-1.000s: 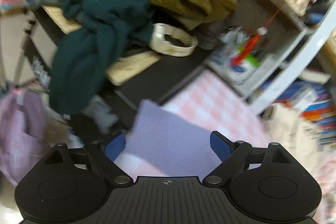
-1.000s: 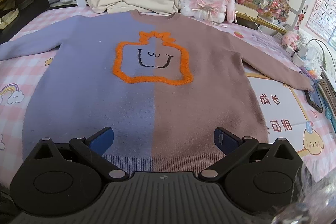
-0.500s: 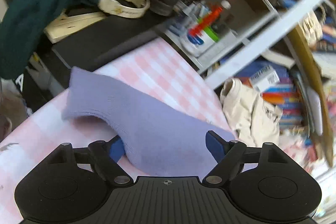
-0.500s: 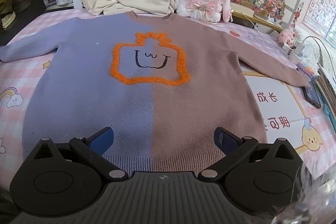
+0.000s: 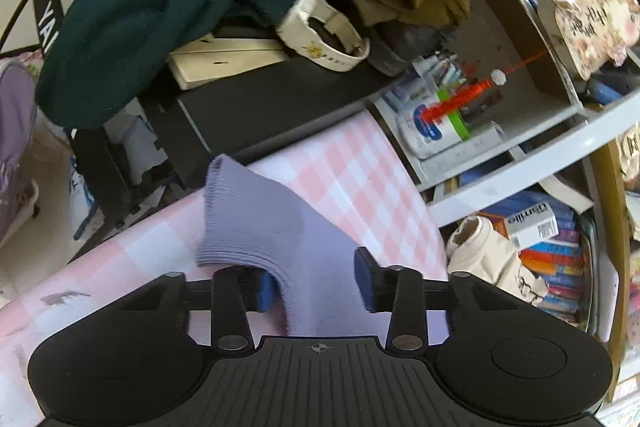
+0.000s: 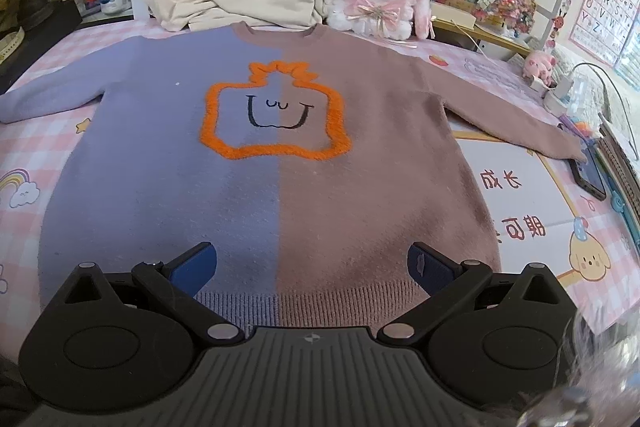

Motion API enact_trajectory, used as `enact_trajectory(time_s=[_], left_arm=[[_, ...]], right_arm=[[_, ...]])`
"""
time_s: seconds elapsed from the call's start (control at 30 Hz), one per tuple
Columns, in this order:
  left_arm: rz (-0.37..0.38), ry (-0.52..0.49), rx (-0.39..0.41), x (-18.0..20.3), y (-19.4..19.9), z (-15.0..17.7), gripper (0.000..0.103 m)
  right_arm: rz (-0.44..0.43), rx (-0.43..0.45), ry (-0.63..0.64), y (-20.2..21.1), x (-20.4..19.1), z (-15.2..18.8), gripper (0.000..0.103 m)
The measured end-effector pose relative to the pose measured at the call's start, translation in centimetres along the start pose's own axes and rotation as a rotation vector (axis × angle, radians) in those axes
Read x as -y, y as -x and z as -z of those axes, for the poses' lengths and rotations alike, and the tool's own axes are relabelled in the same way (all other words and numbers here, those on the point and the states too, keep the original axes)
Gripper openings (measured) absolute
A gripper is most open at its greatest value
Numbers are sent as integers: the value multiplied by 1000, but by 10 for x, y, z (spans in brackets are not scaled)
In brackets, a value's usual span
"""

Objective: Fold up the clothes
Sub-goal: 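Grasp the lavender sleeve cuff with the left gripper and lift it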

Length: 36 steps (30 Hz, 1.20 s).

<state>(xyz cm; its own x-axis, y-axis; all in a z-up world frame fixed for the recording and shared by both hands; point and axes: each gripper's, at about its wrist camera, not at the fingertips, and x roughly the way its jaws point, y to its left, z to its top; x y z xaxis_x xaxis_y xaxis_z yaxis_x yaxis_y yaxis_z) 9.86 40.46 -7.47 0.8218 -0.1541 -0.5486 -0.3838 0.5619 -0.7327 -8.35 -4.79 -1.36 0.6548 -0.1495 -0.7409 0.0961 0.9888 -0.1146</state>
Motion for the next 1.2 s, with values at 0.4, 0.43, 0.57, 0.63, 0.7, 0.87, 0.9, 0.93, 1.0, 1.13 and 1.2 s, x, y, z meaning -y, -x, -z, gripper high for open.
enact_trajectory(time_s=[0.4,0.43,0.57,0.63,0.7,0.87,0.9,0.93,1.0,1.13,1.2], left_arm=[[-19,-146,33,36,9,9,3],[-5,-183,34,47,11,13,3],[61,-325,32,99,17,34,3],[97,-384,20,125,18,48,3],[128,-434,2,151,17,64,3],[188,-501,-37,209,10,104,4],[193,-511,-42,219,7,112,3],[198,-522,-47,230,4,121,3],[202,-540,-57,249,-2,138,4],[187,-557,-78,277,-15,171,4],[179,-557,-81,285,-21,185,4]], right_arm=[[-20,10,-18,-2,30,2,103],[-25,11,-17,-3,34,1,103],[-44,16,-15,-6,50,-2,103],[-58,22,-14,-8,60,-4,103],[-79,24,-4,-11,69,-7,103],[-139,24,35,-19,92,-13,103],[-153,24,44,-21,96,-13,103],[-165,24,51,-22,100,-14,103],[-188,23,59,-25,109,-16,103],[-233,23,62,-31,129,-19,103],[-249,19,67,-34,139,-19,103]])
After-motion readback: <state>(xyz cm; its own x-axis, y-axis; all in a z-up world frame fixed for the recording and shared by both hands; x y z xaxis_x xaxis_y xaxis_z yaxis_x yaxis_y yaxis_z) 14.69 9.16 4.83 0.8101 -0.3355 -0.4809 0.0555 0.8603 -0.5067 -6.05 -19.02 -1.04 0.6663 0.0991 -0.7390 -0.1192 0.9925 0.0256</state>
